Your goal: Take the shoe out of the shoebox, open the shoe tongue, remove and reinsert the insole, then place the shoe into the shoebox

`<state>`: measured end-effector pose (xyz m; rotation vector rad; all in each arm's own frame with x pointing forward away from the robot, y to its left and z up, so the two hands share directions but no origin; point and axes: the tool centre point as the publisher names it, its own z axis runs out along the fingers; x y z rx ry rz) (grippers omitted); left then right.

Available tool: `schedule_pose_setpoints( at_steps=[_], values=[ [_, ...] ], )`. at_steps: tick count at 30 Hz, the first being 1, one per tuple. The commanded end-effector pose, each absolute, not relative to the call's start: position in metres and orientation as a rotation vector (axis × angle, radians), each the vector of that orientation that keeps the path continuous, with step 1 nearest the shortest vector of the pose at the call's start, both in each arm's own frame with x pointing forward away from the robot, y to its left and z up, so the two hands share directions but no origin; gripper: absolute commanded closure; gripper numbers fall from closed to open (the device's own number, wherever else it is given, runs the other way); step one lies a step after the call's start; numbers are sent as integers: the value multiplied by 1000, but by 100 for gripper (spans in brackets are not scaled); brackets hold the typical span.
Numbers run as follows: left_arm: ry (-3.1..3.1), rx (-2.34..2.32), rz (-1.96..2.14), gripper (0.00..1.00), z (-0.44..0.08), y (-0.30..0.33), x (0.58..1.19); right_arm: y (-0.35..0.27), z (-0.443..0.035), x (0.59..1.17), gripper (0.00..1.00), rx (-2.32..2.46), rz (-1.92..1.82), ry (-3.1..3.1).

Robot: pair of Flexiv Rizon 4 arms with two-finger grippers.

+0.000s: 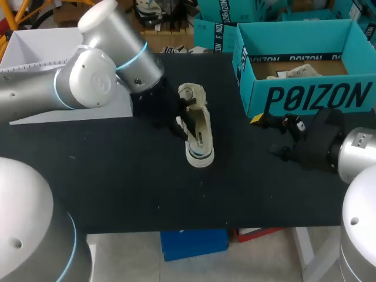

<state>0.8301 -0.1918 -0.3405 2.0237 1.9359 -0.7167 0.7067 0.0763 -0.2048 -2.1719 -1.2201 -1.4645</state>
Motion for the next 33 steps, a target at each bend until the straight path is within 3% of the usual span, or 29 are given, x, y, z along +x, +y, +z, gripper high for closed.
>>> schedule_pose_setpoints(
  at_steps=[1,33],
  values=[
    [2021,2124,-600,100,-343,-201,834,73,-211,706,0,-1981,-1313,-1274],
    [2121,2162,-386,100,-392,-210,835,73,-211,706,0,-1981,-1313,-1274]
  ],
)
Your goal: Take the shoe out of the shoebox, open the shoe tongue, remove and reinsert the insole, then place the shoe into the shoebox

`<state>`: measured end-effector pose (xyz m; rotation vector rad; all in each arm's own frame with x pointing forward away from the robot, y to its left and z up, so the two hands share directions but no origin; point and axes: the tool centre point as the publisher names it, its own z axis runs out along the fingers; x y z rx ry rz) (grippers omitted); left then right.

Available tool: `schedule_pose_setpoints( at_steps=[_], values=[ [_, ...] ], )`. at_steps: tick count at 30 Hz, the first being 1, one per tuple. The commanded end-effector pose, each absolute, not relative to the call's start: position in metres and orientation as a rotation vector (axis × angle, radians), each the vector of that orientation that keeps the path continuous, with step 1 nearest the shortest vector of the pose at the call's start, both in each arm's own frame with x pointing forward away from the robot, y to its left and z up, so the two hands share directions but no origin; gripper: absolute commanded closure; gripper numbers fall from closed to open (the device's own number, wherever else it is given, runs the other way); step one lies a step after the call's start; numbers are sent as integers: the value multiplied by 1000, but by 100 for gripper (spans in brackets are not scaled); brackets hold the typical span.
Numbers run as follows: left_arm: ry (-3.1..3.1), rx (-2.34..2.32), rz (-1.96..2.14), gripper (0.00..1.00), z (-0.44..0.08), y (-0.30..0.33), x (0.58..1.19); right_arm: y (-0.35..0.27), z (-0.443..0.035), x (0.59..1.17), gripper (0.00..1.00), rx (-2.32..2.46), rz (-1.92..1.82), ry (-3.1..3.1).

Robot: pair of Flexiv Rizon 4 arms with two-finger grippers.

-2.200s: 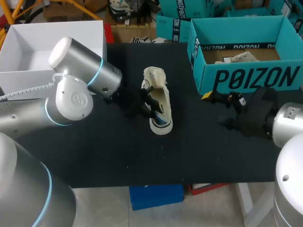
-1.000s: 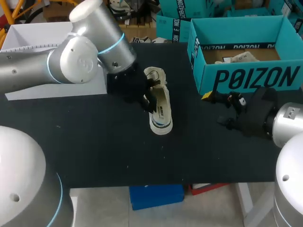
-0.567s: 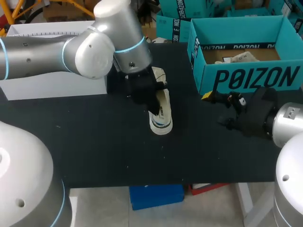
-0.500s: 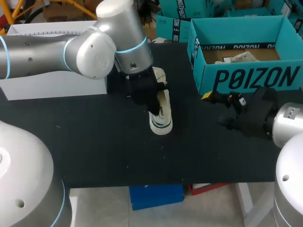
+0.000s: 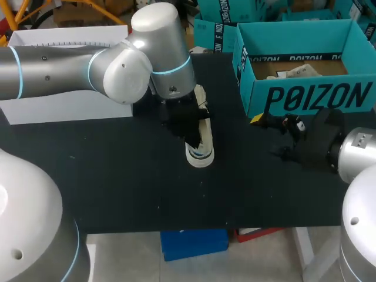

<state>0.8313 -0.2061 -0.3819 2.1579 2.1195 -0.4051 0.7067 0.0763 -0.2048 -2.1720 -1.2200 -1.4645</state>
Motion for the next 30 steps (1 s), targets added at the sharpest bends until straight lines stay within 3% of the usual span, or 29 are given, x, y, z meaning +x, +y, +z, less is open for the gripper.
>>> schedule_pose_setpoints(
  at_steps=[1,19,30],
  values=[
    [2121,2163,-383,100,-393,-210,836,73,-211,706,0,-1981,-1313,-1274],
    [2165,2161,-408,100,-422,-213,836,73,-211,706,0,-1981,-1313,-1274],
    [2132,2117,-382,100,-388,-208,837,73,-211,706,0,-1981,-1313,-1274]
  ],
)
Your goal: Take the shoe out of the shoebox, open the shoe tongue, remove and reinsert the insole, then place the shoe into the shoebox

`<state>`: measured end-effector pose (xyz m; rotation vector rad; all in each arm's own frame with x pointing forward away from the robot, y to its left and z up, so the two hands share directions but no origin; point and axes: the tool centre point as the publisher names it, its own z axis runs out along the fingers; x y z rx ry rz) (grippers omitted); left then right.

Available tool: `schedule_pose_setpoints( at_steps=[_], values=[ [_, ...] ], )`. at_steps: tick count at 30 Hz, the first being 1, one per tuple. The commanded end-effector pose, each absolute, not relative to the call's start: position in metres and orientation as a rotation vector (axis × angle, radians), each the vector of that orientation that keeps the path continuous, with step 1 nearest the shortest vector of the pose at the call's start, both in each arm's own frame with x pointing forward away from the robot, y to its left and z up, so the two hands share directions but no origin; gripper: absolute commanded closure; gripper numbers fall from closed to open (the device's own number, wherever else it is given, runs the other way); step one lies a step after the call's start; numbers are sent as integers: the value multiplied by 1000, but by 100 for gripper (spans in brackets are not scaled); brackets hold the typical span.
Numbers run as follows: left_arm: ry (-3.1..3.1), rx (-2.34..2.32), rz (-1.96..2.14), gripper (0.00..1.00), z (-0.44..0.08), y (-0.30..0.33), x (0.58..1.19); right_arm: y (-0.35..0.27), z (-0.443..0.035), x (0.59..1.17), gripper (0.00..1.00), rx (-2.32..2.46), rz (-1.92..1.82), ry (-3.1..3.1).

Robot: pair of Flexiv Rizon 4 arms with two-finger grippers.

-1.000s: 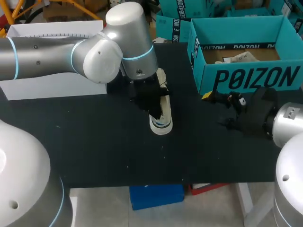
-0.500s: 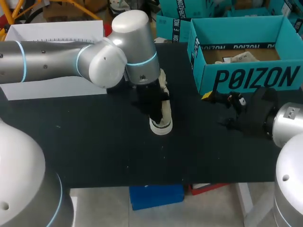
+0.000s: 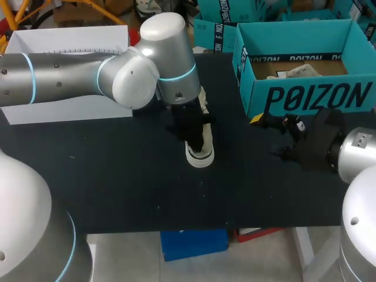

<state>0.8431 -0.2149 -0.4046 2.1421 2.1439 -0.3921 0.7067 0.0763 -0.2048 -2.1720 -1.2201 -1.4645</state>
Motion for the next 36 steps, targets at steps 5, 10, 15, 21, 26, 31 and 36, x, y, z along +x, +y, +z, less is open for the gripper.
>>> schedule_pose_setpoints(
  at_steps=[5,10,15,21,26,31,36],
  values=[
    [2101,1978,-484,100,-362,-204,835,73,-211,706,0,-1981,-1313,-1274],
    [2075,1793,-560,100,-348,-190,834,73,-211,706,0,-1981,-1313,-1274],
    [2062,1604,-530,100,-337,-171,833,73,-211,706,0,-1981,-1313,-1274],
    [2074,1432,-538,100,-325,-148,830,73,-211,706,0,-1981,-1313,-1274],
    [2074,1360,-565,100,-316,-130,826,73,-211,706,0,-1981,-1313,-1274],
    [2086,1340,-548,100,-314,-117,821,73,-211,706,0,-1981,-1313,-1274],
    [2102,1315,-523,100,-309,-108,823,73,-211,706,0,-1981,-1313,-1274]
  ],
)
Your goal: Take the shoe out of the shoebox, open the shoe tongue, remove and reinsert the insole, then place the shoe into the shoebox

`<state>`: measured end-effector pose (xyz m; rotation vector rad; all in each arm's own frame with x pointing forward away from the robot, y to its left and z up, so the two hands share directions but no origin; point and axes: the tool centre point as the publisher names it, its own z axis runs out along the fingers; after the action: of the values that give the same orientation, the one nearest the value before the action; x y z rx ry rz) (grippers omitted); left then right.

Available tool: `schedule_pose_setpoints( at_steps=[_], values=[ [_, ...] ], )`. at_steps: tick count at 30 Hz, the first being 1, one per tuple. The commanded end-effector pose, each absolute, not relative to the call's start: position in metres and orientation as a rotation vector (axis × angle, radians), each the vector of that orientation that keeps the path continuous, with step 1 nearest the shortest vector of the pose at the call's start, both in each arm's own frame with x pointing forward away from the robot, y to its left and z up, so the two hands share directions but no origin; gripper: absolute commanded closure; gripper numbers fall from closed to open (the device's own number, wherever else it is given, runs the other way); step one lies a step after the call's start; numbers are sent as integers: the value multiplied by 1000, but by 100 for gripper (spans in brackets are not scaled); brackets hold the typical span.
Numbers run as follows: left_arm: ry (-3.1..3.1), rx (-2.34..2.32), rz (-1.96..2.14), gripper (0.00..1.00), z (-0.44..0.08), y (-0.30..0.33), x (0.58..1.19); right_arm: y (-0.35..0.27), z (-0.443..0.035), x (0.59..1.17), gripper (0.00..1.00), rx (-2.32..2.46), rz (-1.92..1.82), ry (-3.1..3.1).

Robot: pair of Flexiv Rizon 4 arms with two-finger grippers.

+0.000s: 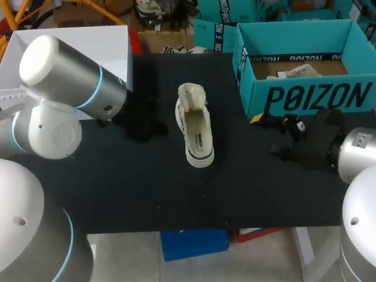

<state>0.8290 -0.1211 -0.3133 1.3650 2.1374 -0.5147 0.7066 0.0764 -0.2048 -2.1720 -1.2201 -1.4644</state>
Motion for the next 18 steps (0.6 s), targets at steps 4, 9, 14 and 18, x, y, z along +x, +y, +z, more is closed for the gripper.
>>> schedule_pose_setpoints(
  at_steps=[4,9,14,18],
  values=[
    [2121,1248,-539,100,-306,-103,836,73,-211,706,0,-1981,-1313,-1274],
    [2149,1160,-561,100,-308,-101,856,73,-211,706,0,-1981,-1313,-1274],
    [2175,1098,-587,100,-310,-104,876,73,-211,706,0,-1981,-1313,-1274],
    [2182,1083,-580,100,-306,-108,889,73,-211,706,0,-1981,-1313,-1274]
  ],
)
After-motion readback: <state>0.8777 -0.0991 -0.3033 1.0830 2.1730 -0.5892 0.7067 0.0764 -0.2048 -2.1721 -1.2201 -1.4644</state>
